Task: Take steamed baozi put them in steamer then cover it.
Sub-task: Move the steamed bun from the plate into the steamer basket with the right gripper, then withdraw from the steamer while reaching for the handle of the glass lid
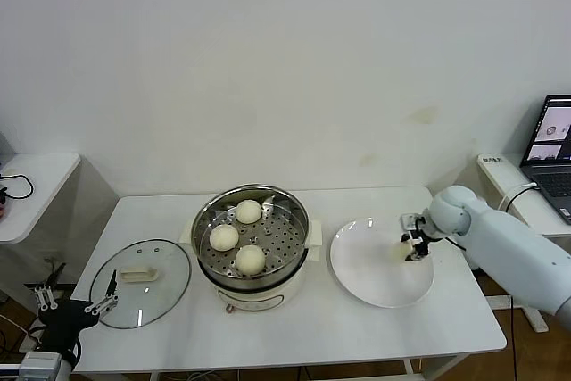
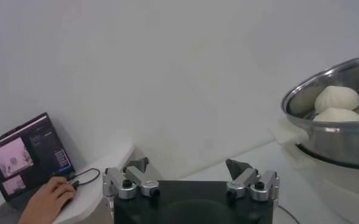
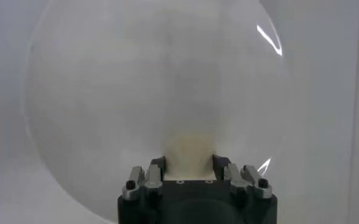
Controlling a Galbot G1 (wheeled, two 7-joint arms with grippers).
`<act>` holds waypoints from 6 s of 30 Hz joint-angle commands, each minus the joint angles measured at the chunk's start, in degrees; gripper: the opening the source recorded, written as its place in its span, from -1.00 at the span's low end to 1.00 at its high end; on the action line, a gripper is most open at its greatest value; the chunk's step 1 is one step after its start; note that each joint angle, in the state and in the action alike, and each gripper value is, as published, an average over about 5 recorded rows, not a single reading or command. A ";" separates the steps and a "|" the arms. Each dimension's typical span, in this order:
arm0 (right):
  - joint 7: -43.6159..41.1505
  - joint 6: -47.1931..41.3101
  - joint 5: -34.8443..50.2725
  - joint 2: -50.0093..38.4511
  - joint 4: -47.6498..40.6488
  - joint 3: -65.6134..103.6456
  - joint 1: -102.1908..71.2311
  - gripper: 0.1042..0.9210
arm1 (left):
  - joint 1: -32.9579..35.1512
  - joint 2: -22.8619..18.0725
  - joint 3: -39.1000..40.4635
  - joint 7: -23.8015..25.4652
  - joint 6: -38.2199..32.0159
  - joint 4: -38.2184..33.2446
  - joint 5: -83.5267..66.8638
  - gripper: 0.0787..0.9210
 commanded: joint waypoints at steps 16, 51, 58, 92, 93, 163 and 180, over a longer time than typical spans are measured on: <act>1.80 -10.43 29.47 6.96 13.03 -27.95 40.53 0.01 | -0.63 0.50 0.41 0.01 0.02 0.17 0.04 0.77; 16.51 -25.07 35.10 30.88 4.60 -32.78 28.54 0.03 | -1.41 0.78 -1.42 0.03 -0.12 0.33 -0.42 0.77; 16.38 -25.04 33.54 30.79 3.43 -32.20 27.72 0.03 | -1.69 0.72 -1.29 0.03 -0.11 0.54 -0.44 0.77; 59.83 -11.97 53.48 6.74 27.25 -6.69 10.66 0.76 | -2.41 0.16 -0.89 -0.37 -1.17 1.23 -0.89 0.77; 62.55 -8.97 52.58 5.80 28.13 -3.92 7.26 0.76 | -2.53 0.06 -0.78 -0.40 -1.26 1.28 -0.86 0.77; 54.32 27.36 23.99 45.04 40.29 81.52 -88.37 0.76 | -27.20 10.54 16.84 -4.82 -20.57 43.51 81.00 0.77; 54.22 27.44 23.29 46.06 40.23 81.20 -88.64 0.76 | -33.27 11.15 18.49 -5.06 -20.47 49.78 79.72 0.77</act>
